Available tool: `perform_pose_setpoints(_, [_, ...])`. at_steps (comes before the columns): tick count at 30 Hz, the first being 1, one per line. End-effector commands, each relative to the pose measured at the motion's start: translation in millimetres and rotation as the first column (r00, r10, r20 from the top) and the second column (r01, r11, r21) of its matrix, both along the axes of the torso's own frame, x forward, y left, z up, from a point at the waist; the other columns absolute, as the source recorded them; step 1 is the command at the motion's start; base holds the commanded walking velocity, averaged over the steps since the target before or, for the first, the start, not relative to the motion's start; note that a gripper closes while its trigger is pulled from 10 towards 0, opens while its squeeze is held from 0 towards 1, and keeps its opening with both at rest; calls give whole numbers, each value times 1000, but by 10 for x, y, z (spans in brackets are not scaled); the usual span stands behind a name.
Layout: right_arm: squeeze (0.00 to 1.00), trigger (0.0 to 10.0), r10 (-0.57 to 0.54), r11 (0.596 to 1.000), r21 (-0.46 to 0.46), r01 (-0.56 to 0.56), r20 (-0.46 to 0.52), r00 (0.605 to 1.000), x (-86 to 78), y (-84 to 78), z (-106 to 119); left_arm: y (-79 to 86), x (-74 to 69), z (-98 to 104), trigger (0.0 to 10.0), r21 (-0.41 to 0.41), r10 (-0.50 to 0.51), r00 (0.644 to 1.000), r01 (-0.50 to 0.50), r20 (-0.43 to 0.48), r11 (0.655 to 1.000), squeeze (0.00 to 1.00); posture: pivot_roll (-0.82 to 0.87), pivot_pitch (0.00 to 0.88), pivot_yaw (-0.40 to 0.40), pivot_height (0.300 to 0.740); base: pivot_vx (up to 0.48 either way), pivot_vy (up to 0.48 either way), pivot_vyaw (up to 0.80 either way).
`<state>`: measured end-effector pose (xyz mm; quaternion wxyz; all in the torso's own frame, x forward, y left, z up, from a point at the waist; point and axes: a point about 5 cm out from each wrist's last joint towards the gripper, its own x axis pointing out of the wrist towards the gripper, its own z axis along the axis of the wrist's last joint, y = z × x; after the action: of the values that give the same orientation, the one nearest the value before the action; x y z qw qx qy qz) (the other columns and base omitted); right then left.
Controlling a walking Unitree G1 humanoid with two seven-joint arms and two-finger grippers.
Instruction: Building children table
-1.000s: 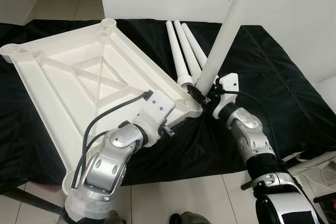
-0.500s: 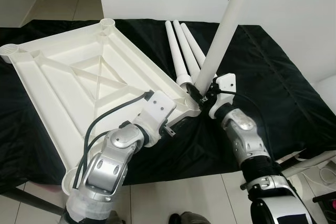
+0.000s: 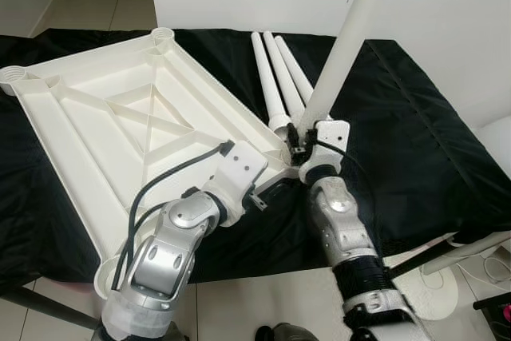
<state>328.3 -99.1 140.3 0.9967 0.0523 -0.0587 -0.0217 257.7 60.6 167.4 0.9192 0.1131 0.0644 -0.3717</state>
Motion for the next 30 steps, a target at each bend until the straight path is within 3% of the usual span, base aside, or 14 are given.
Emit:
perform_pose_setpoints(1, [0, 10000, -72, 997, 3, 72, -105, 992, -30, -104, -197, 23, -4, 10, 10000, 6, 85, 996, -85, 34, 996, 0, 42, 32, -79, 740, 0, 0, 0])
perform_pose_setpoints(8, [0, 10000, -114, 993, 19, 116, -83, 990, -33, -71, -133, 17, 1, 11, 10000, 10, 80, 996, -80, 38, 997, 0, 44, 27, -80, 740, 0, 0, 0])
perform_pose_setpoints(16, [0, 10000, -99, 995, 1, 99, -44, 994, -64, -48, -92, 6, -11, 5, 10000, 9, 75, 996, -76, 38, 997, 0, 41, 28, -81, 740, 0, 0, 0])
perform_pose_setpoints(18, [0, 10000, -64, 997, 37, 66, -32, 997, -75, -40, -88, 1, -12, 5, 10000, 9, 73, 997, -74, 38, 997, 0, 41, 28, -81, 740, 0, 0, 0])
perform_pose_setpoints(19, [1000, 10000, -5, 998, 70, 3, 26, 1000, -99, -46, -42, -4, -9, 4, 10000, 13, 73, 997, -73, 41, 997, 0, 41, 28, -81, 740, 0, 0, 0])
perform_pose_setpoints(22, [1000, 10000, 19, 995, 98, -27, 75, 997, -111, -91, 16, -8, -10, 8, 10000, 9, 72, 997, -73, 40, 997, 0, 41, 28, -81, 740, 0, 0, 0])
perform_pose_setpoints(28, [1000, 10000, 36, 997, 58, -42, 107, 994, -90, -230, 62, -20, -15, 13, 10000, 7, 69, 997, -69, 40, 998, 0, 35, 32, -78, 740, 0, 0, 0])
perform_pose_setpoints(29, [0, 10000, 72, 996, 40, -76, 102, 992, -67, -287, 56, -23, -12, 15, 10000, 6, 68, 997, -68, 39, 998, 0, 30, 33, -76, 740, 0, 0, 0])
perform_pose_setpoints(30, [0, 10000, 72, 996, 40, -76, 102, 992, -67, -287, 56, -23, -12, 15, 10000, 6, 68, 997, -68, 39, 998, 0, 30, 33, -76, 740, 0, 0, 0])
